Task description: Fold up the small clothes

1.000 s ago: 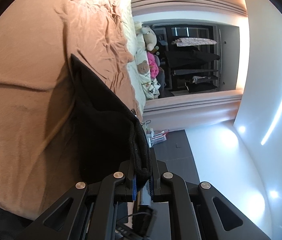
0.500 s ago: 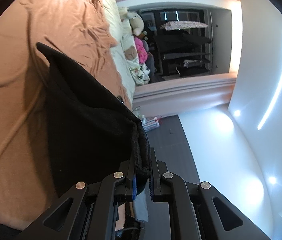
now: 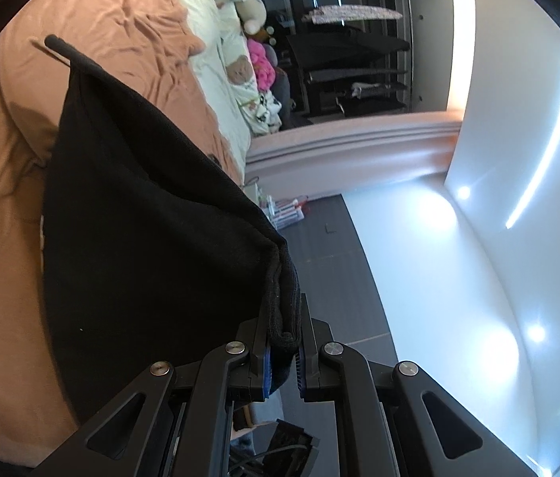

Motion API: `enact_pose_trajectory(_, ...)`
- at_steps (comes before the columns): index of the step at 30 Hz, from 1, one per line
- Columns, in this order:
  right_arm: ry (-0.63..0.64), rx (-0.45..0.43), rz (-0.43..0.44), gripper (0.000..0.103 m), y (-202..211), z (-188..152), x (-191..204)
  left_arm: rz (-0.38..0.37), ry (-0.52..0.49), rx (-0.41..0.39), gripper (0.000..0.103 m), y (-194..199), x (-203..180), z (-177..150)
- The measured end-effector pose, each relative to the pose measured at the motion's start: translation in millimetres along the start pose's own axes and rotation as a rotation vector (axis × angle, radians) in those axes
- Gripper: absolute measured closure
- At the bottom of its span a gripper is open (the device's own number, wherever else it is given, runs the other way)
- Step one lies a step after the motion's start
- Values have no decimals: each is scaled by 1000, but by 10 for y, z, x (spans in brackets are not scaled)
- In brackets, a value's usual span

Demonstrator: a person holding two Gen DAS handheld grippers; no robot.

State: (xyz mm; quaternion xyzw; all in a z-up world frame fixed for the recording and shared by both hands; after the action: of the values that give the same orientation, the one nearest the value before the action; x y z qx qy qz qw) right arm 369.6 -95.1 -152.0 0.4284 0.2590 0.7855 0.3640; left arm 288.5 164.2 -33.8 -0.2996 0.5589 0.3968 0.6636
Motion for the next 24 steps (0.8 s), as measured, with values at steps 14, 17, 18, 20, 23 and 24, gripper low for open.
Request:
enact_pose_trajectory(14, -145, -101, -62, 51, 645, -178, -583, 10, -37, 160, 94, -724, -204, -325)
enact_pose_trajectory(17, -162, -116, -76, 51, 749, -195, -659, 10, -38, 194, 94, -870, -209, -440)
enact_pose_trajectory(18, -167, -119, -80, 51, 749, -194, -656, 10, -37, 206, 94, -920, -207, -482)
enact_pose_trajectory(20, -179, -126, -83, 51, 837, -227, -721, 13, -35, 231, 94, -1029, -200, -574)
enact_pose_trajectory(23, -196, -132, -89, 51, 914, -276, -822, 22, -36, 274, 94, -1215, -192, -751)
enact_pose_trajectory(24, -200, -134, -92, 51, 941, -293, -843, 28, -37, 289, 94, -1270, -182, -808)
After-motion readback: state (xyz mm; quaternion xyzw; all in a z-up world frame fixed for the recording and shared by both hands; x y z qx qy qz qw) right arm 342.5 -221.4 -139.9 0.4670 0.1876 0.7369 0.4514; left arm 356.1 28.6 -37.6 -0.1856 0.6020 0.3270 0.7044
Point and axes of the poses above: each gripper's, at about its wrist camera, not at the fingertips, and y roughly against the way its jaws point, x to its left, z to its top, the point moved 2 cm from there along -y, roughly the way its jaws point, and after that the axes turned 1 degree about -z, right-handed, at the moved point
